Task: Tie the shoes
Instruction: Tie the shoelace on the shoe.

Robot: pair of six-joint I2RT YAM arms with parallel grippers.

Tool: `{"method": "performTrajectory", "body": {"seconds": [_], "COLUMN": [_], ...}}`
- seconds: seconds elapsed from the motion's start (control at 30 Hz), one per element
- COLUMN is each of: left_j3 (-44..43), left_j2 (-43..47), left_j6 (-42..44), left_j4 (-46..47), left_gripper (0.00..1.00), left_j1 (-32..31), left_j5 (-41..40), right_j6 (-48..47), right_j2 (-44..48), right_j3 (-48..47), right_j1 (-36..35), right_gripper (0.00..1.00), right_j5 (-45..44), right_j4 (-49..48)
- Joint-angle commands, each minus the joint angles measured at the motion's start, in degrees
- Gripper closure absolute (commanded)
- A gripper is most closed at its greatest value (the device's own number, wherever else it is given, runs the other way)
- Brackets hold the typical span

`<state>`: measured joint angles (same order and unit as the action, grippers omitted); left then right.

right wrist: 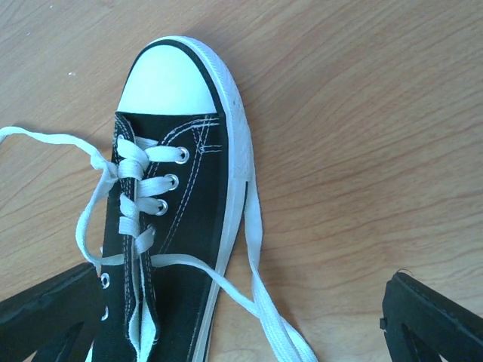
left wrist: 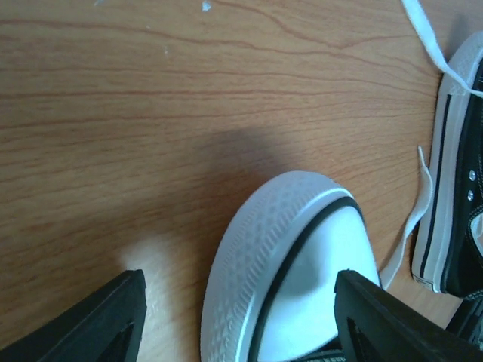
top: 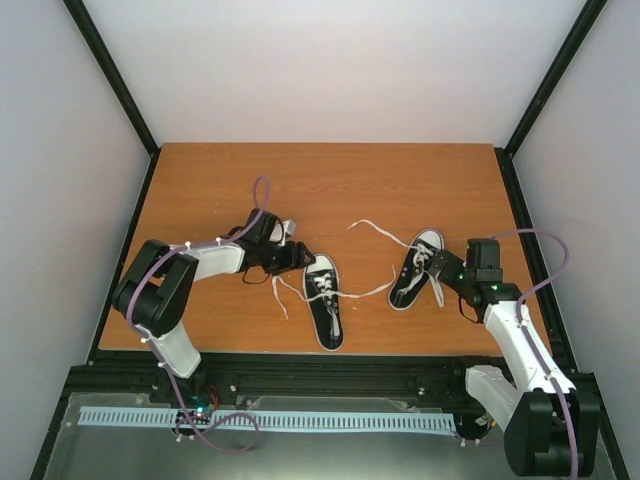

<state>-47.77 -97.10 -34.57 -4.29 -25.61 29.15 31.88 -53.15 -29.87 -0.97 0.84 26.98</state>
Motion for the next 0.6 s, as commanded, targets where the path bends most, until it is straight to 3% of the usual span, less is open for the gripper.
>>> {"method": "performTrajectory", "body": {"seconds": [0.0, 0.23, 0.57], "left_j3": [-2.72, -4.21, -3.66], "left_j2": [-2.96, -7.49, -9.8], "left_j6": [1.34, 1.69, 2.06], "left_j4": [1.53, 4.32, 7.54], "left_gripper": [0.32, 0.44, 0.42], "left_j1": [-0.67, -0.81, -1.32], "left_j5": [1.04, 4.91, 10.33], "right_j6": [-2.35, -3.96, -4.37], "right_j2": [1.21, 0.82, 0.66], "right_j3": [0.91, 2.0, 2.75], "right_j1": [2.38, 2.38, 2.38], "right_gripper": [0.0, 0.0, 0.0], "right_j5": [6.02, 12.28, 14.96], "right_j4": [-2.81, -5.27, -6.24]}}
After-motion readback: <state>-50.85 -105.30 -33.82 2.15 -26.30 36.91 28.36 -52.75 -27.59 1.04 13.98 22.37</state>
